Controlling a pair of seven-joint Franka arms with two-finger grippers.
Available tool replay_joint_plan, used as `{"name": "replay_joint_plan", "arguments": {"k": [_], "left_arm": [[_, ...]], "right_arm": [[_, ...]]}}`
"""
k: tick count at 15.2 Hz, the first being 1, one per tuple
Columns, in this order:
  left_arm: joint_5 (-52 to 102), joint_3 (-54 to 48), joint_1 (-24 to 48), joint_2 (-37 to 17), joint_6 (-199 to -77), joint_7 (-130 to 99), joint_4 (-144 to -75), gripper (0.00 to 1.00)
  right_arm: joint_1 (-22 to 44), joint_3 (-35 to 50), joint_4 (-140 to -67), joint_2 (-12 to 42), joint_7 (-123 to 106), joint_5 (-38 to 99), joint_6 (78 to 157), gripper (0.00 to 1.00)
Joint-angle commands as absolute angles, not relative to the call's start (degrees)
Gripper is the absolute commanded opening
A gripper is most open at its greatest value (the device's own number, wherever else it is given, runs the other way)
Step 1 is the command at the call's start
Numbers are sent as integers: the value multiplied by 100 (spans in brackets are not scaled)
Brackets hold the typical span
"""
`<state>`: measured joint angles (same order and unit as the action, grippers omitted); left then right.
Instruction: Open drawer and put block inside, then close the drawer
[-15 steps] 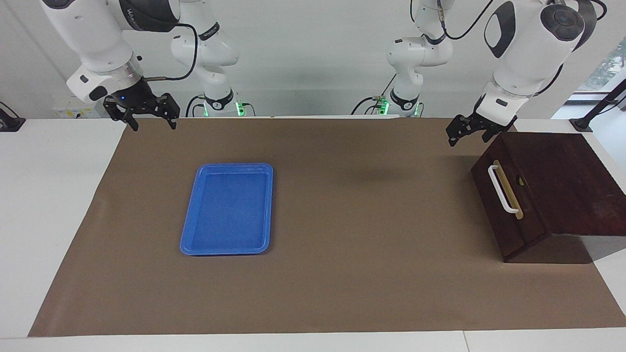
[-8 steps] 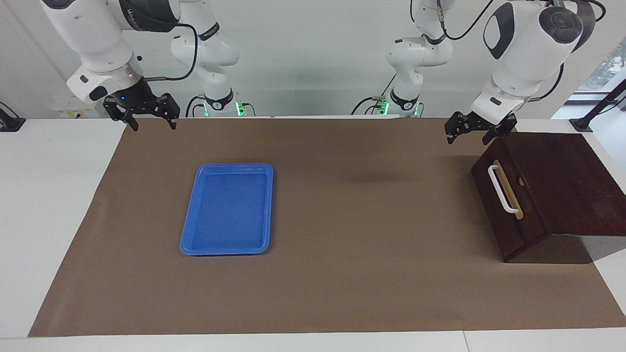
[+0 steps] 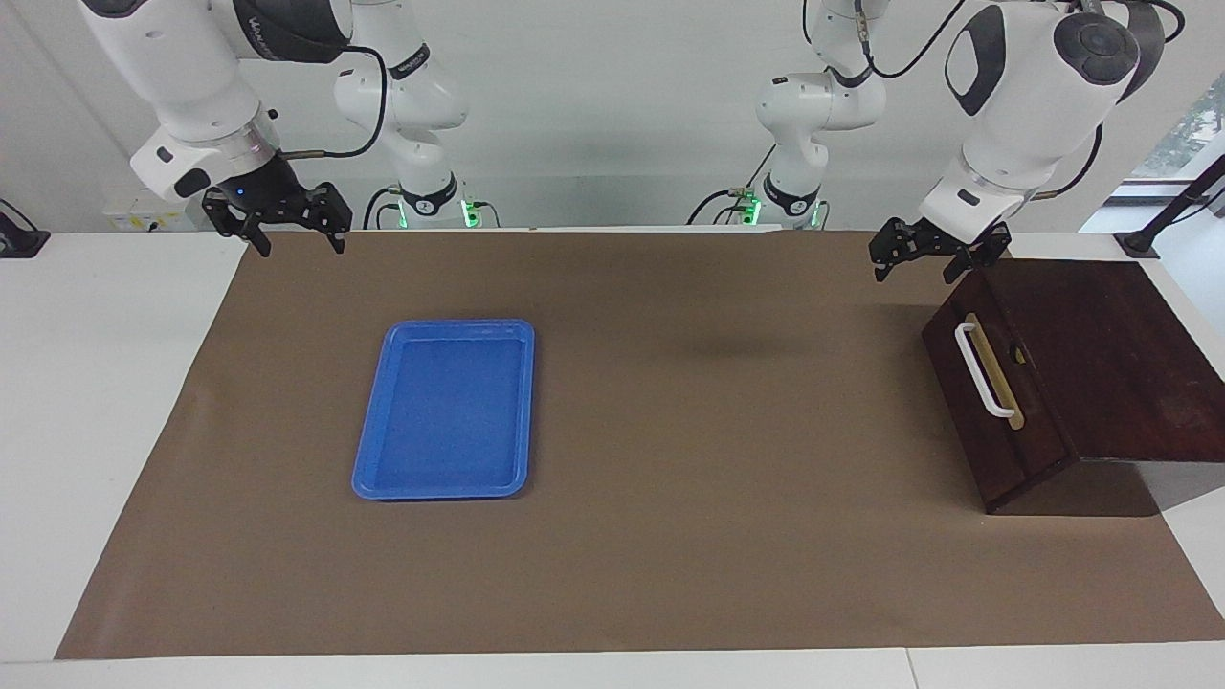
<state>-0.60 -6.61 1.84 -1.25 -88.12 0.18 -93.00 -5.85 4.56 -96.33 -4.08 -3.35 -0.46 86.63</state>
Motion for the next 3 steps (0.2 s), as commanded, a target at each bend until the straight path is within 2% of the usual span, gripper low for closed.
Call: {"name": "replay_joint_plan", "arguments": {"k": [1,3], "left_arm": [[9,-650,158,79,-8877,132,-9510,100],[9,-650,158,79,-8877,141,-9510,100]], "right_arm": [[-686,527,-9659,-475,-439,-114,8596,100],[-686,527,-9659,-475,-439,-114,8596,100]]}}
